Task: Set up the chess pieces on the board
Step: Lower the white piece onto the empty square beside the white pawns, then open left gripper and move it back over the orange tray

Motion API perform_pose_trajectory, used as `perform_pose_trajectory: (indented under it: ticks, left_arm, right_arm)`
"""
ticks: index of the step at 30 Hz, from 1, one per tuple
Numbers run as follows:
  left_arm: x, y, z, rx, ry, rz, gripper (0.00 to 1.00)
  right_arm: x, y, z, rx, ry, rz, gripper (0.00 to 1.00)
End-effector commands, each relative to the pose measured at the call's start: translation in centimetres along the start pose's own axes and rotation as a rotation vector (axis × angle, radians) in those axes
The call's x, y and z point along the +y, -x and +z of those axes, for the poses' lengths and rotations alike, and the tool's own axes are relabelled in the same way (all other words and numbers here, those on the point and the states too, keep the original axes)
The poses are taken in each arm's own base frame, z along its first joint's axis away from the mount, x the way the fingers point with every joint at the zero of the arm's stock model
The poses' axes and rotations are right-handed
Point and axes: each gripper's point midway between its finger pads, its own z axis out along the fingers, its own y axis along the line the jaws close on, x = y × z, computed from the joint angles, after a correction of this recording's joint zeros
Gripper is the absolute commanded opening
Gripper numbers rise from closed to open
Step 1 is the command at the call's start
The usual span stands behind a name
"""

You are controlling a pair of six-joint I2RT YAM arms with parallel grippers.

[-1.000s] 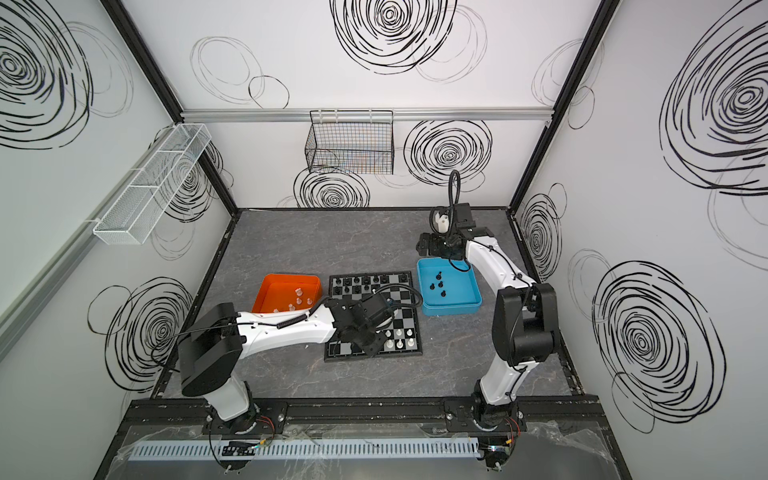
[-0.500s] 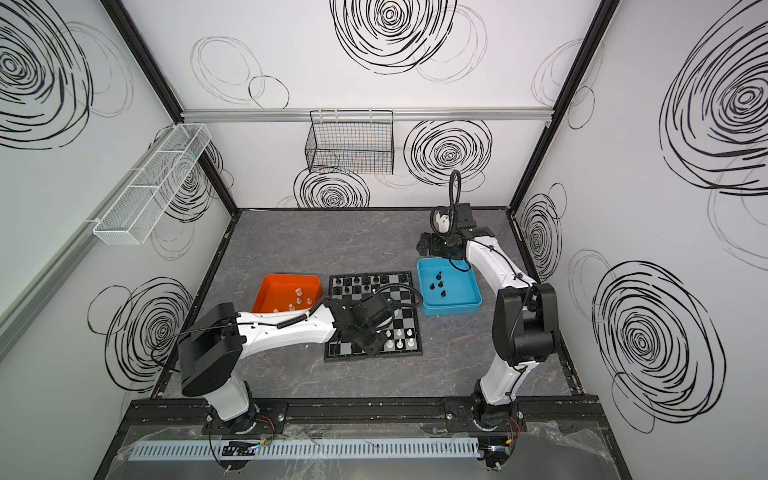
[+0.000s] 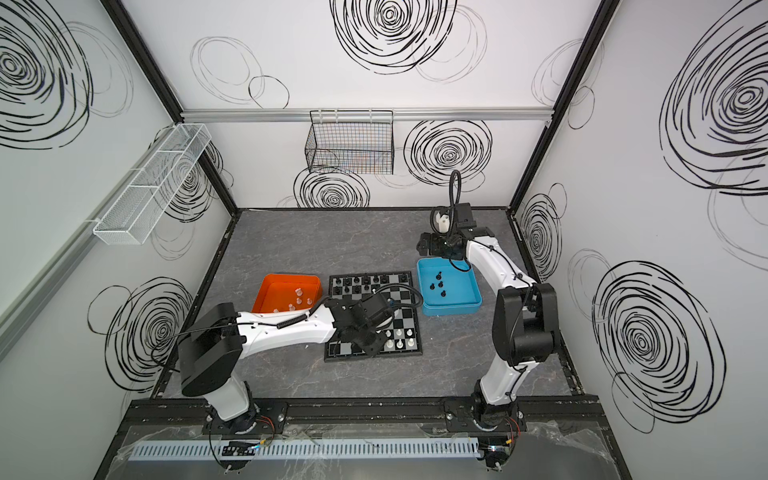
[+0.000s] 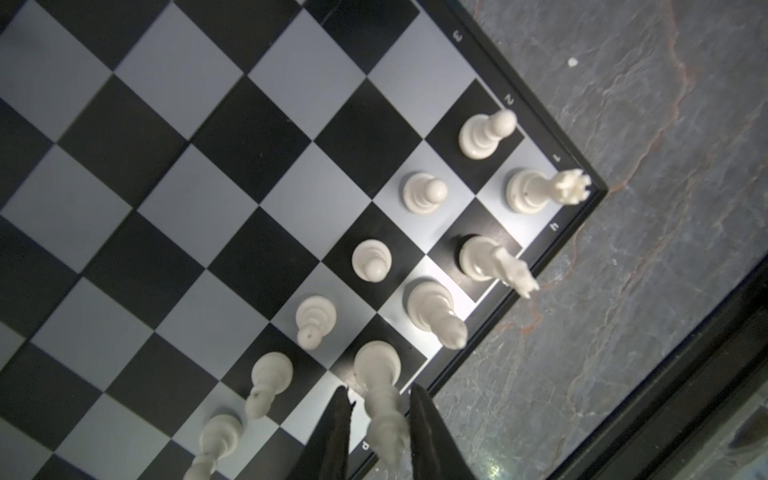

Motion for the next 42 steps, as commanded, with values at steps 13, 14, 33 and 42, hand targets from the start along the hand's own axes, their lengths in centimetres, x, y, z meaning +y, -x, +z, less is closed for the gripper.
perform_pose_trajectory:
  ticks: [13,14,33,42]
  left_arm:
    - [-0.3,1.7,-3.5,-0.067,0.000,0.004,0.42]
    - [-0.3,1.9,-3.8,-0.073,0.001,0.003,0.43]
    - [8.7,7.1,-11.3,-0.260,0.098,-0.162,0.97]
    - [19.6,6.1,-14.9,-0.354,0.233,-0.357,0.96]
  right_arm:
    - [-0.1,0.7,-1.0,-0.032,0.001,-0.007,0.97]
    - [0.0,0.8,-1.0,-0.033,0.001,-0.008,0.97]
    - [-2.9,-0.7,-0.9,0.007,-0.128,0.036,0.84]
    - [-5.5,-3.0,1.4,0.103,-0.228,0.144,0.61]
